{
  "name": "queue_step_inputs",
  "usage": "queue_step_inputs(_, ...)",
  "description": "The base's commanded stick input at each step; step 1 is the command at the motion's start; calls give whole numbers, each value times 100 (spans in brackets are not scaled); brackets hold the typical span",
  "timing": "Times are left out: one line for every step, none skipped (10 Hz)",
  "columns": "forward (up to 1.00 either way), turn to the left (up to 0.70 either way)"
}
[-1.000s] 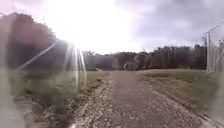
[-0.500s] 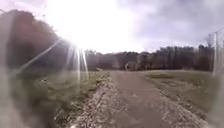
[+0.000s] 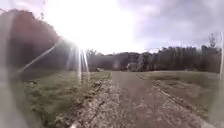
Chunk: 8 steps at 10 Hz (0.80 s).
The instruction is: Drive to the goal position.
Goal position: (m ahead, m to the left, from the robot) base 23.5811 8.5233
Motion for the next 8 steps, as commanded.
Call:
queue_step_inputs(85, 2)
queue_step_inputs(85, 2)
queue_step_inputs(85, 2)
queue_step_inputs(85, 2)
queue_step_inputs(85, 2)
queue_step_inputs(85, 2)
queue_step_inputs(85, 2)
queue_step_inputs(85, 2)
